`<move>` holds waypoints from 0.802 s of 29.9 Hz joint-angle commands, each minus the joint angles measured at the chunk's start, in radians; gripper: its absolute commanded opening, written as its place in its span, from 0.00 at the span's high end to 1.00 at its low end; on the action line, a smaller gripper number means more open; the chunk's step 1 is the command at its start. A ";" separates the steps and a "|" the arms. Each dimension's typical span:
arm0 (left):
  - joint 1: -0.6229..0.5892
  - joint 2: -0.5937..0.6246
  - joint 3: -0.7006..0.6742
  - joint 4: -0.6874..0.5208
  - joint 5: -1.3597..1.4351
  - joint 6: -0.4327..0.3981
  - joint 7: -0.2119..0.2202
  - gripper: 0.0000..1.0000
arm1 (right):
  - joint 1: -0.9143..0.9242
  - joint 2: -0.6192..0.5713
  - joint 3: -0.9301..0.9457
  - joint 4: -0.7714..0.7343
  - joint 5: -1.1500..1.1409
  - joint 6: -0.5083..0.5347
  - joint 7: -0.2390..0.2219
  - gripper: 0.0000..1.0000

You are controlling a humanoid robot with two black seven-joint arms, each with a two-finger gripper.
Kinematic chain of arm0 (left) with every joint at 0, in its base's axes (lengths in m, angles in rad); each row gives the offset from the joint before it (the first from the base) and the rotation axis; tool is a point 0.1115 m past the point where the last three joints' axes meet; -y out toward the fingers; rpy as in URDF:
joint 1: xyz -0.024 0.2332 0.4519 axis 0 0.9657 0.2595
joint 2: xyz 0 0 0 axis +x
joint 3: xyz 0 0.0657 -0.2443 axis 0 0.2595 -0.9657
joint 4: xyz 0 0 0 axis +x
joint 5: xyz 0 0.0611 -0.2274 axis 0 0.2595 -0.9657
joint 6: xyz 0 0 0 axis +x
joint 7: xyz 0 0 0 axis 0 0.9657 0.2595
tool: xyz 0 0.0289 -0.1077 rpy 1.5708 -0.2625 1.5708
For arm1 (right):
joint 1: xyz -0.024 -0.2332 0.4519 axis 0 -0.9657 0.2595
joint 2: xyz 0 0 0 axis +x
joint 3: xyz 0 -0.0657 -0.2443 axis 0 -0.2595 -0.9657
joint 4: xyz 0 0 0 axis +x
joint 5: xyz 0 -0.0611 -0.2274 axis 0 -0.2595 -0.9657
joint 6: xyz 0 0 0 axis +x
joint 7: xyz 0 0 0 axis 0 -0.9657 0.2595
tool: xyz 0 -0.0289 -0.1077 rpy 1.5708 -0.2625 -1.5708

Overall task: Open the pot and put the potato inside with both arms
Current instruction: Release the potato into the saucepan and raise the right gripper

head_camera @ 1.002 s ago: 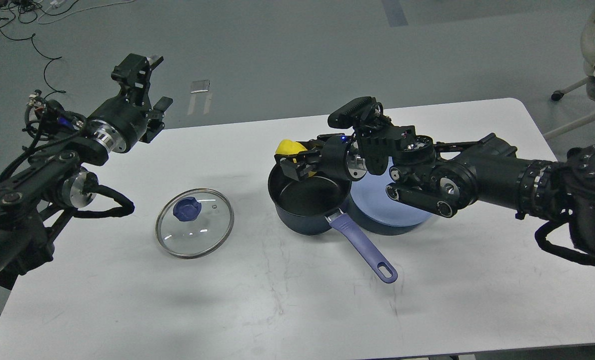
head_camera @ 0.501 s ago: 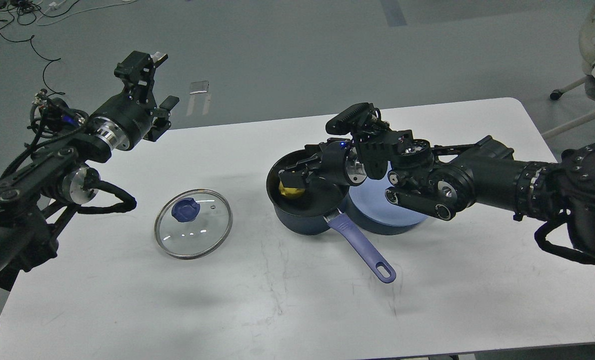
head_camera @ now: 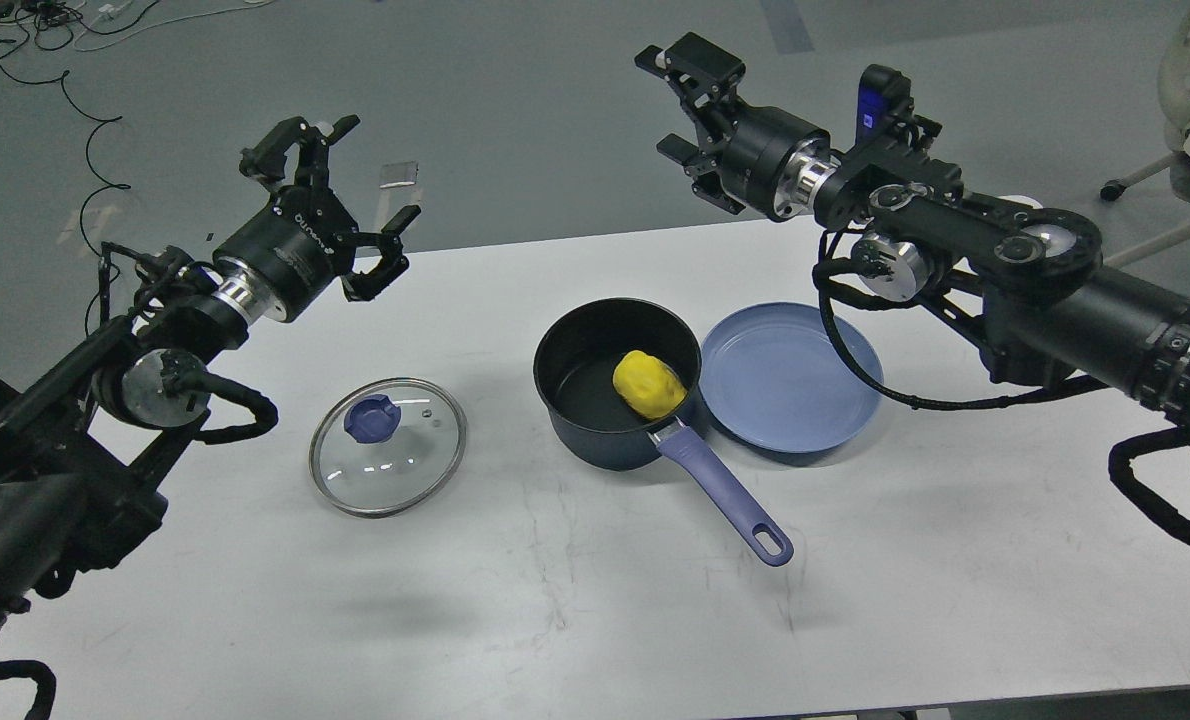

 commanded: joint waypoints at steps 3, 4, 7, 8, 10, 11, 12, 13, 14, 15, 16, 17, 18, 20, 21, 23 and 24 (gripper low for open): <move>0.048 -0.025 -0.056 0.006 0.000 -0.009 -0.036 0.02 | -0.091 -0.015 0.164 0.001 0.145 0.008 -0.028 0.00; 0.053 -0.023 -0.056 0.006 0.000 -0.009 -0.036 0.02 | -0.095 -0.028 0.174 0.001 0.158 0.008 -0.031 0.00; 0.056 -0.022 -0.056 0.008 -0.002 -0.011 -0.032 0.02 | -0.098 -0.041 0.178 0.004 0.182 0.014 -0.031 0.00; 0.060 -0.020 -0.056 0.008 -0.002 -0.009 -0.032 0.02 | -0.098 -0.041 0.178 0.006 0.196 0.017 -0.031 0.00; 0.060 -0.020 -0.056 0.008 -0.002 -0.008 -0.035 0.02 | -0.095 -0.035 0.183 0.007 0.205 0.022 -0.032 0.00; 0.060 -0.019 -0.056 0.008 -0.002 -0.008 -0.035 0.02 | -0.095 -0.035 0.186 0.007 0.208 0.022 -0.037 0.00; 0.060 -0.017 -0.057 0.009 -0.002 -0.008 -0.038 0.02 | -0.092 -0.034 0.193 0.007 0.225 0.028 -0.055 0.00; 0.060 -0.017 -0.057 0.009 -0.003 -0.006 -0.038 0.02 | -0.091 -0.034 0.197 0.007 0.237 0.033 -0.069 0.00; 0.060 -0.016 -0.059 0.009 -0.003 -0.006 -0.039 0.02 | -0.088 -0.035 0.200 0.004 0.250 0.042 -0.092 0.00; 0.060 -0.013 -0.060 0.011 -0.003 -0.006 -0.039 0.02 | -0.086 -0.035 0.201 0.006 0.250 0.045 -0.097 0.00; 0.060 -0.011 -0.063 0.011 -0.003 -0.006 -0.039 0.02 | -0.085 -0.037 0.201 0.006 0.251 0.046 -0.097 0.00; 0.060 -0.010 -0.065 0.012 -0.003 -0.006 -0.039 0.02 | -0.082 -0.038 0.201 0.006 0.251 0.046 -0.097 0.00; 0.060 -0.009 -0.066 0.018 -0.003 -0.006 -0.039 0.02 | -0.074 -0.041 0.201 0.006 0.250 0.046 -0.097 0.00; 0.059 -0.009 -0.075 0.032 -0.005 -0.006 -0.039 0.02 | -0.060 -0.045 0.198 0.003 0.250 0.048 -0.095 0.00; 0.056 -0.009 -0.080 0.038 -0.005 -0.006 -0.039 0.02 | -0.051 -0.051 0.192 0.003 0.248 0.051 -0.095 0.00; 0.053 -0.009 -0.080 0.041 -0.005 -0.006 -0.039 0.02 | -0.048 -0.060 0.187 0.013 0.250 0.054 -0.095 0.00; 0.053 -0.009 -0.080 0.041 -0.005 -0.006 -0.039 0.02 | -0.048 -0.060 0.187 0.013 0.250 0.054 -0.095 0.00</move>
